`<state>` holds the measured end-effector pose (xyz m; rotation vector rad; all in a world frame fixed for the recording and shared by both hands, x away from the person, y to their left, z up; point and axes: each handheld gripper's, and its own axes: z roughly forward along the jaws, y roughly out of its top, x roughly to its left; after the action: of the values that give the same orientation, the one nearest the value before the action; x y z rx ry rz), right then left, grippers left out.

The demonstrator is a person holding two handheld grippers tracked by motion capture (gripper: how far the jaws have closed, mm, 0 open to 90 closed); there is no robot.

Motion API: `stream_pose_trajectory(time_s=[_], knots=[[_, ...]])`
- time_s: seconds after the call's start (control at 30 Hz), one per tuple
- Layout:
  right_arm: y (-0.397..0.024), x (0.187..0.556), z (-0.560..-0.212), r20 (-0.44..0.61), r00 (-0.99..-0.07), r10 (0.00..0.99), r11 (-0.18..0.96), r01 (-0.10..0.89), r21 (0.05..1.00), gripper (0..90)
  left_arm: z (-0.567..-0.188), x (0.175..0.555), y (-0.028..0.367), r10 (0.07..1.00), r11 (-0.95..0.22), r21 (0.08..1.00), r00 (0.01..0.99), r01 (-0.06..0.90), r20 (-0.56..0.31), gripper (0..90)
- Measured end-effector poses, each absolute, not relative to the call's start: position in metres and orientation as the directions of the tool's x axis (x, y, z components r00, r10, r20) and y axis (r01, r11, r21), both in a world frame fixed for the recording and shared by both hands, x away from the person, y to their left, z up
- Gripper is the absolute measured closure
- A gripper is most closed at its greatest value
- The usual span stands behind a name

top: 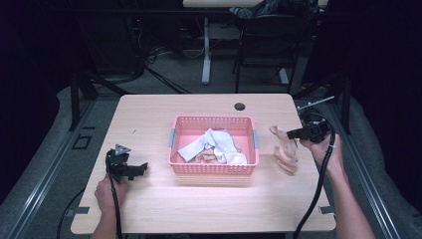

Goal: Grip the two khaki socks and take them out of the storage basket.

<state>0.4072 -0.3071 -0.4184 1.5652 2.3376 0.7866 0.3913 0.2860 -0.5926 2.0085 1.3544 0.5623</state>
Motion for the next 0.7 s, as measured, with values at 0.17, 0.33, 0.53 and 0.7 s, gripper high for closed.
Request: stream_pose_trajectory(time_s=[0.17, 0.33, 0.53, 0.7], knots=[[-0.309, 0.412, -0.443, 0.129, -0.385, 0.914, 0.270, 0.813, 0.515, 86.3, -0.593, 0.391, 0.286, 0.926, -0.261, 0.713, 0.377, 0.651, -0.004, 0.0], [-0.304, 0.418, -0.467, 0.143, -0.367, 0.919, 0.264, 0.843, 0.468, 86.3, -0.593, 0.391, 0.286, 0.926, -0.262, 0.713, 0.377, 0.651, -0.004, 0.0], [-0.299, 0.427, -0.487, 0.146, -0.360, 0.922, 0.268, 0.862, 0.431, 86.1, -0.593, 0.391, 0.286, 0.926, -0.262, 0.712, 0.377, 0.651, -0.004, 0.0], [-0.294, 0.432, -0.499, 0.153, -0.341, 0.928, 0.253, 0.875, 0.414, 86.0, -0.593, 0.391, 0.286, 0.926, -0.261, 0.713, 0.377, 0.651, -0.005, 0.0]])
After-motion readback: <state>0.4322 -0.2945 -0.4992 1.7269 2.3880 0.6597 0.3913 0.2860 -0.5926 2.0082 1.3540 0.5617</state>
